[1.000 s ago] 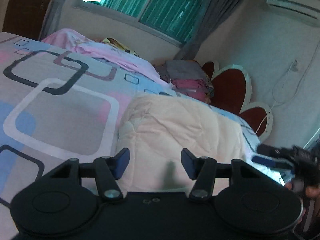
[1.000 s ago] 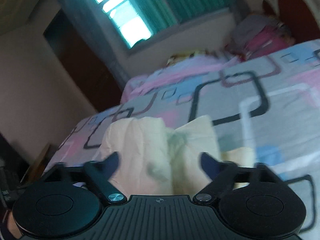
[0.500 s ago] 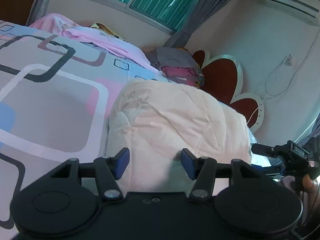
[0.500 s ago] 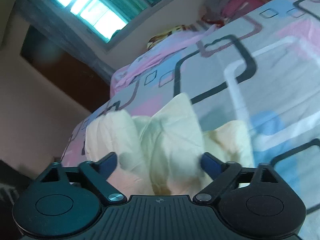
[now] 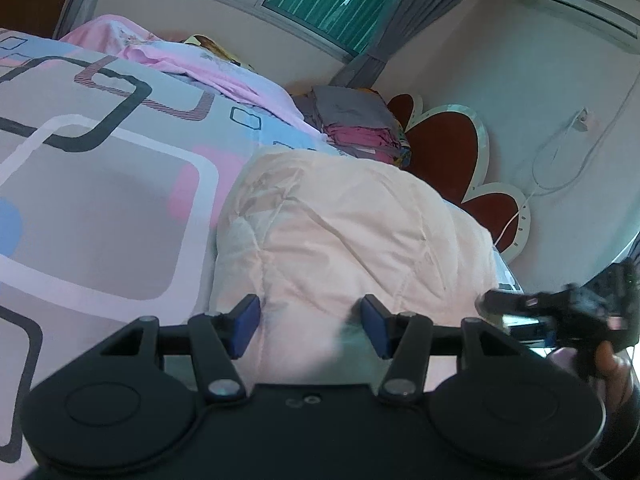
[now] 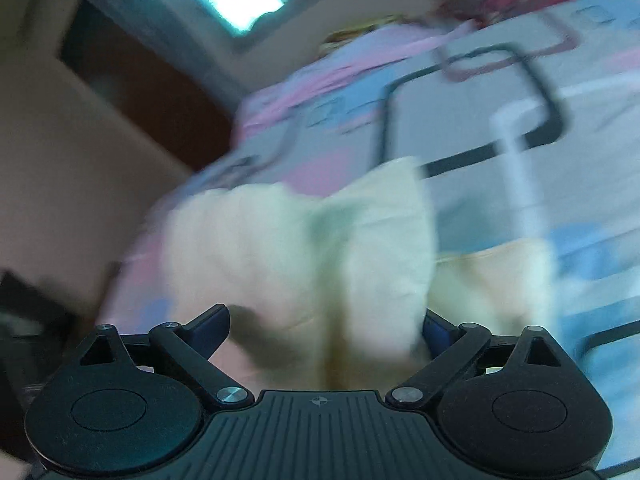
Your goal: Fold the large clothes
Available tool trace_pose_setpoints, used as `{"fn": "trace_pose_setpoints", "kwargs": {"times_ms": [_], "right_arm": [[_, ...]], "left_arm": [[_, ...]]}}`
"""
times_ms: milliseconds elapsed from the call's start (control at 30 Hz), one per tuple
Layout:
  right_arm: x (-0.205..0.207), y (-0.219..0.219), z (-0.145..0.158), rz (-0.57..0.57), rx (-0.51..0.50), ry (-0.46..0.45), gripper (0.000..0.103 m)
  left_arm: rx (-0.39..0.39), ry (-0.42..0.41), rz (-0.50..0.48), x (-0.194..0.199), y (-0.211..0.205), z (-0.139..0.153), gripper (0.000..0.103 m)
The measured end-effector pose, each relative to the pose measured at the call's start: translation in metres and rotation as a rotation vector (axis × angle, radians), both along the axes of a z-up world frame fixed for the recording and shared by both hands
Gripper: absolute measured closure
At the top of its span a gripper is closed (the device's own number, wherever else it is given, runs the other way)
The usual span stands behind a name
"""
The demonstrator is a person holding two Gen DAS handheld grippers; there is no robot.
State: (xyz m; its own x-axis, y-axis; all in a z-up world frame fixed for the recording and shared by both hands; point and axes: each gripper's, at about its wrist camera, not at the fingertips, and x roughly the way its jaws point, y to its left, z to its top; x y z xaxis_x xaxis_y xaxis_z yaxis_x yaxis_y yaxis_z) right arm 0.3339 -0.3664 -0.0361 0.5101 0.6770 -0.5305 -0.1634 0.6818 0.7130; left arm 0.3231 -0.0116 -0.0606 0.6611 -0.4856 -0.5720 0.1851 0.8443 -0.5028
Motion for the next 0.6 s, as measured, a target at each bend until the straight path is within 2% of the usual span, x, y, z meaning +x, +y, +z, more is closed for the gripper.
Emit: {"fn": "trace_pose_setpoints", "kwargs": {"times_ms": [67, 100, 167, 200, 267, 400, 467, 600], "right_arm": [[-0.002, 0.007, 0.005, 0.012, -0.006, -0.036, 0.008], [-0.002, 0.014, 0.008, 0.019, -0.060, -0.045, 0.020], [-0.004, 0.030, 0.012, 0.052, -0.192, -0.063, 0.059], [-0.007, 0.035, 0.016, 0.059, -0.215, -0.089, 0.070], [-0.020, 0.036, 0.027, 0.054, -0.194, -0.130, 0.079], [-0.059, 0.046, 0.048, 0.049, -0.251, -0.272, 0.082], [-0.082, 0.045, 0.046, 0.027, -0.280, -0.336, 0.082], [-0.101, 0.024, 0.010, -0.079, -0.239, -0.284, 0.082]], "left_arm": [[0.006, -0.001, 0.001, 0.000, 0.000, 0.001, 0.049], [0.013, -0.002, 0.000, 0.000, -0.001, 0.001, 0.049], [0.025, -0.006, 0.004, 0.000, -0.003, 0.001, 0.049], [0.035, -0.015, 0.007, -0.001, -0.005, 0.003, 0.051], [0.042, -0.055, 0.014, -0.004, -0.010, 0.008, 0.051], [0.043, -0.159, -0.027, -0.011, -0.025, 0.022, 0.052], [0.067, -0.203, -0.071, -0.012, -0.040, 0.029, 0.052], [0.175, -0.193, -0.194, -0.005, -0.083, 0.029, 0.052]]}}
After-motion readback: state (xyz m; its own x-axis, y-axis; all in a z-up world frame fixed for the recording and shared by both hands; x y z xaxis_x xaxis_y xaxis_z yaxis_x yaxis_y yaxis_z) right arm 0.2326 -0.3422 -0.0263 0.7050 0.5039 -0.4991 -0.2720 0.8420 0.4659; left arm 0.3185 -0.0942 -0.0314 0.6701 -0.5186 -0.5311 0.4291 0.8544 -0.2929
